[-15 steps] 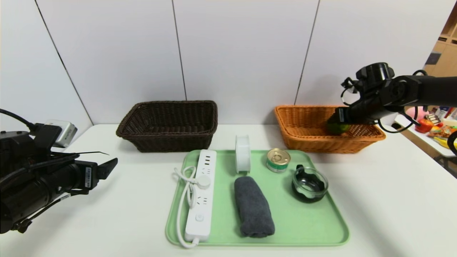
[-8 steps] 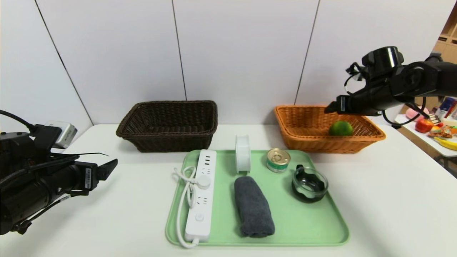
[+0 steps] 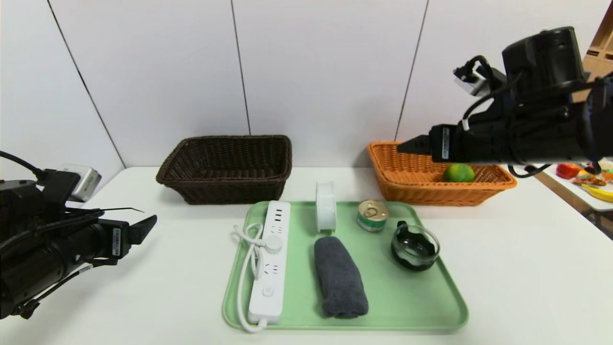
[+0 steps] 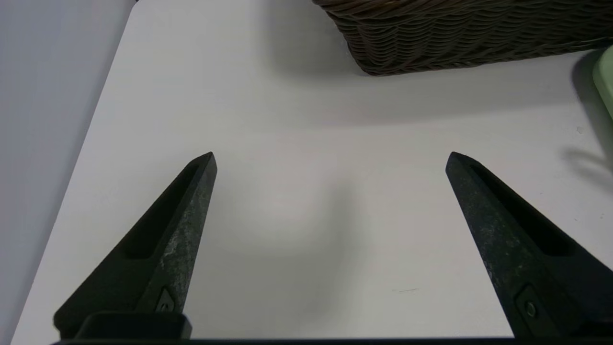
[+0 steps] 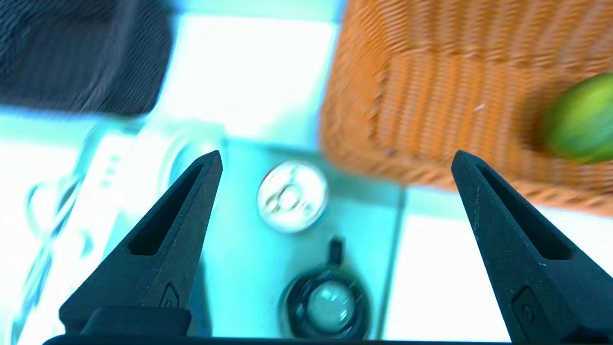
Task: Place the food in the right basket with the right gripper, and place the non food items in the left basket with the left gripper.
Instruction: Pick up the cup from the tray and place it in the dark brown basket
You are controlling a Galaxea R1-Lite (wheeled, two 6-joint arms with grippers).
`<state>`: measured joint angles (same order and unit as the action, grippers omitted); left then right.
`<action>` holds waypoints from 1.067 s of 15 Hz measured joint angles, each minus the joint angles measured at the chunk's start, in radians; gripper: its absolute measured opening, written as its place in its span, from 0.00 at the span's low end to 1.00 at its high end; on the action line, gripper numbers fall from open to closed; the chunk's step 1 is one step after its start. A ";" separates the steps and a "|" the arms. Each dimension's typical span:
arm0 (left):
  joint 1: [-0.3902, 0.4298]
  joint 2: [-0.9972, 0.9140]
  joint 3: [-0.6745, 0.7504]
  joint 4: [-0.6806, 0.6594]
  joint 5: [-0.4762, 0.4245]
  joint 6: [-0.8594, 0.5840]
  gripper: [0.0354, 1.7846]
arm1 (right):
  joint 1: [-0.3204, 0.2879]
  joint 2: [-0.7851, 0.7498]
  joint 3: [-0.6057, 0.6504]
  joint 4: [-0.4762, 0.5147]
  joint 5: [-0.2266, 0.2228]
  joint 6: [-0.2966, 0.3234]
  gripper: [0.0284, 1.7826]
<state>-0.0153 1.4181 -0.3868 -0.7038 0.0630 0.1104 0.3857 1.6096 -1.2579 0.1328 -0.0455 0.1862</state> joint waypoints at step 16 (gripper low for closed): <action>0.000 -0.019 0.036 0.000 -0.001 -0.002 0.94 | 0.047 -0.372 1.168 -0.964 0.070 -0.164 0.95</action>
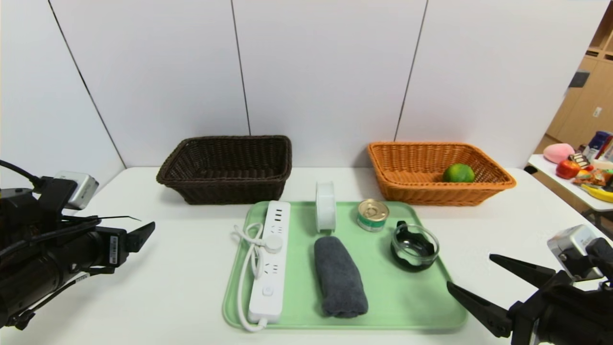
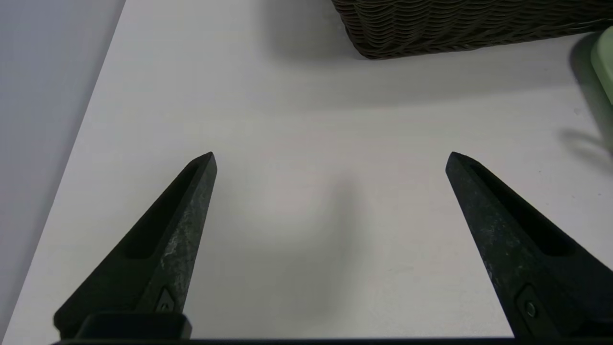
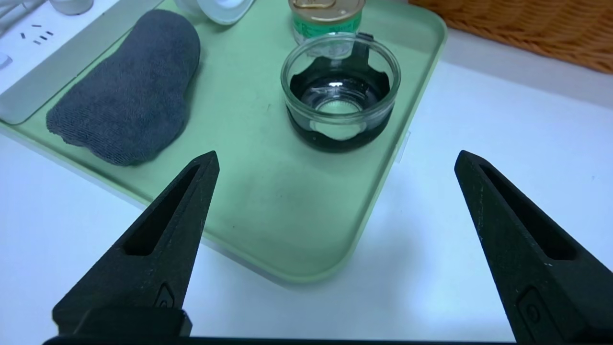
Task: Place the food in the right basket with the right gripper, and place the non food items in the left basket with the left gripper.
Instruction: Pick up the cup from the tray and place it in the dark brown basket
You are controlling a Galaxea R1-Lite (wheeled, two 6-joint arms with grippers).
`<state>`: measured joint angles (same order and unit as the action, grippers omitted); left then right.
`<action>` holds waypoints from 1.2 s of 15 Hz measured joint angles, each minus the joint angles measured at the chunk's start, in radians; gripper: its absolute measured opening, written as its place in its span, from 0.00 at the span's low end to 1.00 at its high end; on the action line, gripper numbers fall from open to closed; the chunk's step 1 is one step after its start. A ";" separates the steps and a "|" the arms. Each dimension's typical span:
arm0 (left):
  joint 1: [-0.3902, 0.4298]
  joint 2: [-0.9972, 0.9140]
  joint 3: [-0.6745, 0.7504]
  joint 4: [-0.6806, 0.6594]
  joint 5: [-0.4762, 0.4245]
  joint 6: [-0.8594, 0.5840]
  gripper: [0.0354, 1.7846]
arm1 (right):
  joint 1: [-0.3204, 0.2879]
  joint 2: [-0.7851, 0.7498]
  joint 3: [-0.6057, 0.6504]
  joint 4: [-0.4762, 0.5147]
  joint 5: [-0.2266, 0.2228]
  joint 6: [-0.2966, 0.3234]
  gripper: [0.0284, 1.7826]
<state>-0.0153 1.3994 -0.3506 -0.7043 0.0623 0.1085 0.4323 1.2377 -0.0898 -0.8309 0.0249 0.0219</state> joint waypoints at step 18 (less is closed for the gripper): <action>0.000 -0.034 0.024 0.000 0.001 0.000 0.94 | 0.004 0.591 0.089 -0.690 -0.063 -0.018 0.95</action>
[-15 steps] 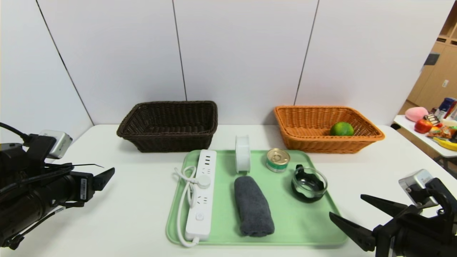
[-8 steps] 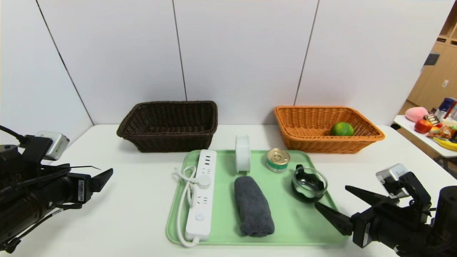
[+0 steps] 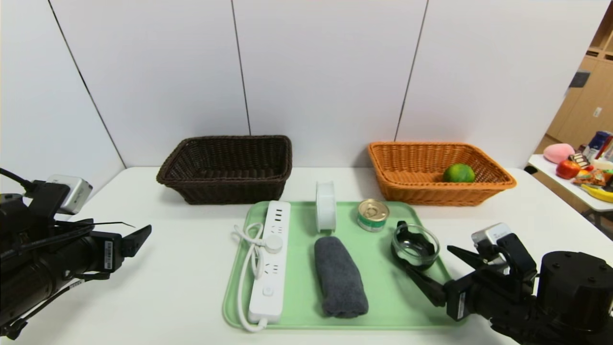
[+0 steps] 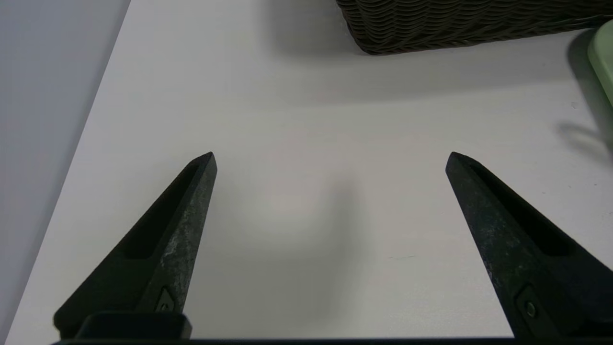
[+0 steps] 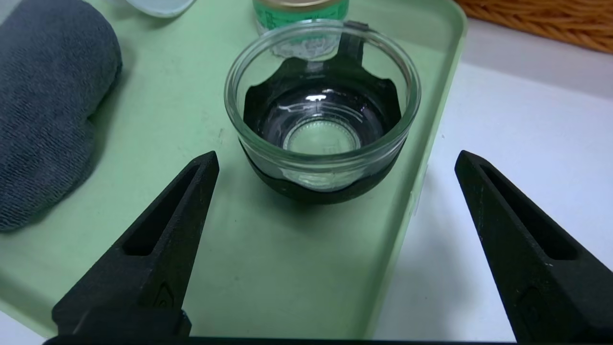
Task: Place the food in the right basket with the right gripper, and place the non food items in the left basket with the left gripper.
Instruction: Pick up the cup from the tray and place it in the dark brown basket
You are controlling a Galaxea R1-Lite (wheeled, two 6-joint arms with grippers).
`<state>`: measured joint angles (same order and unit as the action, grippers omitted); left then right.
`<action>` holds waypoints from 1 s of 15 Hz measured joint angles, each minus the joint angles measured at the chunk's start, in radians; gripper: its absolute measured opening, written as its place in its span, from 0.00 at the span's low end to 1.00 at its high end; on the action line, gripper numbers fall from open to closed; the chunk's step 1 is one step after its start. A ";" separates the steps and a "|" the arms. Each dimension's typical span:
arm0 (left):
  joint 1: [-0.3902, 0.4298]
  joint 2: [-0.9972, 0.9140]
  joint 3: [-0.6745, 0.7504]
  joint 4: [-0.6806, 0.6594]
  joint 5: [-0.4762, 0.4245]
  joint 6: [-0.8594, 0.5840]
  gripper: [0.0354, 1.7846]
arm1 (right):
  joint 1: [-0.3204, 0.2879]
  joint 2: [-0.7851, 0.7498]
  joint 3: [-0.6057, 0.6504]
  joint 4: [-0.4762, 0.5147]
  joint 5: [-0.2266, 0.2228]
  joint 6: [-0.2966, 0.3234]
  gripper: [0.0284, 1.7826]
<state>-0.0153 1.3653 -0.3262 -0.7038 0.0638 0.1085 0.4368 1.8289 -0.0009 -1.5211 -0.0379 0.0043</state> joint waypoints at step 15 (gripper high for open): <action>0.000 -0.001 0.002 0.000 0.000 -0.008 0.94 | 0.001 0.106 -0.150 0.000 -0.003 -0.004 0.95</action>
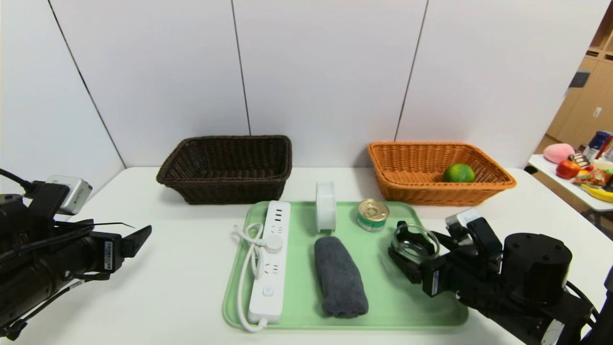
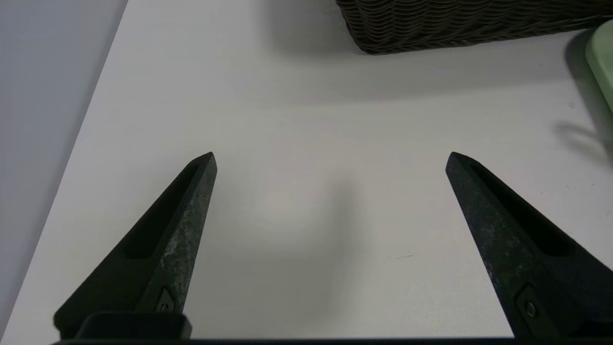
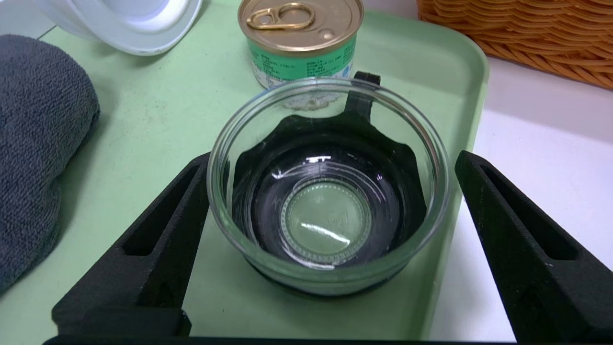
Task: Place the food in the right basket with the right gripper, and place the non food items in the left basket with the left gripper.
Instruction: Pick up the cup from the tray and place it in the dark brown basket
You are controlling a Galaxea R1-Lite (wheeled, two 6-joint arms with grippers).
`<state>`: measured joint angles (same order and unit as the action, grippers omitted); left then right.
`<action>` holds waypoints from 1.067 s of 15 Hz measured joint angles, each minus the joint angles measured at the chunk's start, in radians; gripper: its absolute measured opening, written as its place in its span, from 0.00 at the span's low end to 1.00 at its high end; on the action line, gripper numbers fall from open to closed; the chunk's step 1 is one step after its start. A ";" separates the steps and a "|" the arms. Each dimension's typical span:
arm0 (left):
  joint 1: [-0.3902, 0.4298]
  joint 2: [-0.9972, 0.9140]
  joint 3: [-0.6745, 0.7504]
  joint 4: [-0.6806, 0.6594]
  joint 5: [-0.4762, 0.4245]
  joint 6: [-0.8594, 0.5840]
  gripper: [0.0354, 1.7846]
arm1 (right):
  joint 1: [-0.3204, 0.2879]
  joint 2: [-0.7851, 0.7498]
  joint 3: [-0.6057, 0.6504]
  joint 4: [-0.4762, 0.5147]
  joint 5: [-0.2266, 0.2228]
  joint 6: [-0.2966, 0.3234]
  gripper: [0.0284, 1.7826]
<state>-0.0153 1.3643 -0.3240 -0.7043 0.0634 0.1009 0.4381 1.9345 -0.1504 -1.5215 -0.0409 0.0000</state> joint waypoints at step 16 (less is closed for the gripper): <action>0.001 0.000 0.000 0.001 0.002 -0.005 0.94 | 0.019 -0.038 -0.026 0.002 0.008 0.001 0.68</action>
<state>-0.0143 1.3643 -0.3243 -0.7036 0.0653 0.0962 0.4568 1.8968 -0.1760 -1.5196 -0.0332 0.0009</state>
